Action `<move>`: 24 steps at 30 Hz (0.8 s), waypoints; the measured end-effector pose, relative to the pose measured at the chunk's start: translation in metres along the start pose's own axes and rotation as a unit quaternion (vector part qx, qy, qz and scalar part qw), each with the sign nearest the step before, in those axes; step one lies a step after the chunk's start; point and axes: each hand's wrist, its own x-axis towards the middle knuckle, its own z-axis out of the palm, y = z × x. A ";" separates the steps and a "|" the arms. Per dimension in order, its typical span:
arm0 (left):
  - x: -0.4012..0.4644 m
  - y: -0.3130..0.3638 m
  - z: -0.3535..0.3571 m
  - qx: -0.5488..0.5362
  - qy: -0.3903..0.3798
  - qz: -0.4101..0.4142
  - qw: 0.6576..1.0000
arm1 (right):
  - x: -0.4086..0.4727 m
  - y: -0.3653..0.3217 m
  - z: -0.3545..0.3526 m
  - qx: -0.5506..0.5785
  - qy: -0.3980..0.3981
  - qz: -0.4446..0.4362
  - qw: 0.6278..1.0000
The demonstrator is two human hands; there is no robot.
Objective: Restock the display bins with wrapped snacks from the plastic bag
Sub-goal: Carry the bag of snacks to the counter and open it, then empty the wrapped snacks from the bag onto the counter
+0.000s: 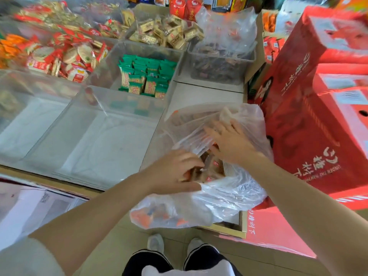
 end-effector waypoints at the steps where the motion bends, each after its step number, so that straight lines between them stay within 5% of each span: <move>1: 0.005 0.002 0.009 0.030 -0.068 0.013 0.997 | 0.001 0.000 0.006 -0.054 -0.050 0.009 0.997; 4: 0.007 -0.005 0.032 0.176 -0.161 0.016 0.971 | 0.004 0.018 0.014 -0.163 -0.105 0.060 0.979; 9: 0.002 -0.037 0.034 0.308 -0.101 0.045 0.945 | 0.015 0.065 0.016 -0.219 -0.093 0.184 0.954; 12: -0.001 -0.049 0.030 0.276 -0.048 0.042 0.959 | 0.034 0.084 0.011 -0.164 -0.025 0.250 0.954; 17: -0.018 -0.051 0.025 0.200 -0.007 -0.123 0.972 | 0.047 0.081 0.011 -0.007 -0.016 0.318 0.948; 20: 0.000 -0.038 0.005 0.069 0.049 -0.149 0.985 | 0.041 0.056 -0.003 0.000 0.037 0.284 0.958; 22: 0.026 -0.035 -0.002 0.079 0.156 -0.085 0.981 | 0.025 0.029 -0.012 0.038 0.102 0.210 0.972; 24: 0.055 -0.035 -0.004 0.118 0.165 -0.075 0.976 | 0.003 0.003 -0.009 0.075 0.137 0.093 0.983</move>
